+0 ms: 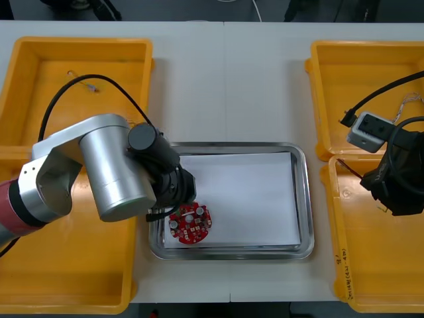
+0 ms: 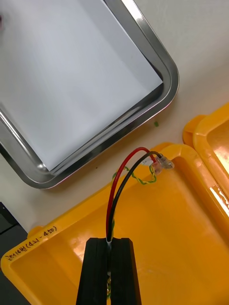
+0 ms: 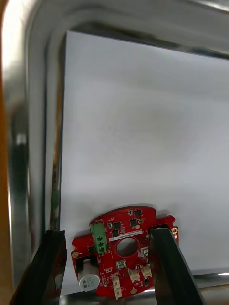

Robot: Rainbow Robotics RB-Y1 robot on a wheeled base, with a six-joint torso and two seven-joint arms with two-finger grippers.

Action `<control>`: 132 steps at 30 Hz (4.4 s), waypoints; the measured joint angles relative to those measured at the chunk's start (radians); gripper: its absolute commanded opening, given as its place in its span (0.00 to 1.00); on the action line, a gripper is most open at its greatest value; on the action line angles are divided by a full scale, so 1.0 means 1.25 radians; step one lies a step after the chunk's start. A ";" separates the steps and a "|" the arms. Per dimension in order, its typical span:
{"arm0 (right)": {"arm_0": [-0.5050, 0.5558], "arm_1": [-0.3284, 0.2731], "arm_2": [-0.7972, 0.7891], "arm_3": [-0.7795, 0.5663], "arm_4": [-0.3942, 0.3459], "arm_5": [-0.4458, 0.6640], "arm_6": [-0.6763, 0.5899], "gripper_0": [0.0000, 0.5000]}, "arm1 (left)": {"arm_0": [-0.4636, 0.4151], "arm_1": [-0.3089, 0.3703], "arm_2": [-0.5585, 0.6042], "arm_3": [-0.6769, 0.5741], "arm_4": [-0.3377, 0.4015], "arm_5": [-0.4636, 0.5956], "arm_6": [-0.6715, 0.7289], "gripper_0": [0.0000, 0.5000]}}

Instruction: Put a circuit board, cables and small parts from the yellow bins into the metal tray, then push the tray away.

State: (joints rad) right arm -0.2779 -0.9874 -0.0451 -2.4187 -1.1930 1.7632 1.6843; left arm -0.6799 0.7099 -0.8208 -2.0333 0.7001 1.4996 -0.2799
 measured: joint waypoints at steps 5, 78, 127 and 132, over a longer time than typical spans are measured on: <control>-0.012 0.000 0.023 -0.004 -0.001 -0.001 0.000 0.00 | -0.018 -0.001 0.061 0.000 0.044 0.061 0.000 1.00; -0.261 0.253 0.686 0.222 0.390 -0.134 -0.021 0.00 | -0.127 0.114 0.553 0.436 0.187 0.221 -0.566 1.00; -0.166 0.289 0.688 0.225 0.515 -0.188 -0.019 1.00 | -0.132 -0.008 0.553 0.630 -0.092 -0.236 -0.635 1.00; -0.166 0.303 0.630 0.224 0.462 -0.159 -0.019 1.00 | -0.132 -0.012 0.548 0.657 -0.094 -0.276 -0.635 1.00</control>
State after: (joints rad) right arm -0.4848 -0.6081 0.7422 -2.1385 -0.6151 1.5648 1.6606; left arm -0.8451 0.6951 -0.1358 -1.2115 0.5830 1.1541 -1.0740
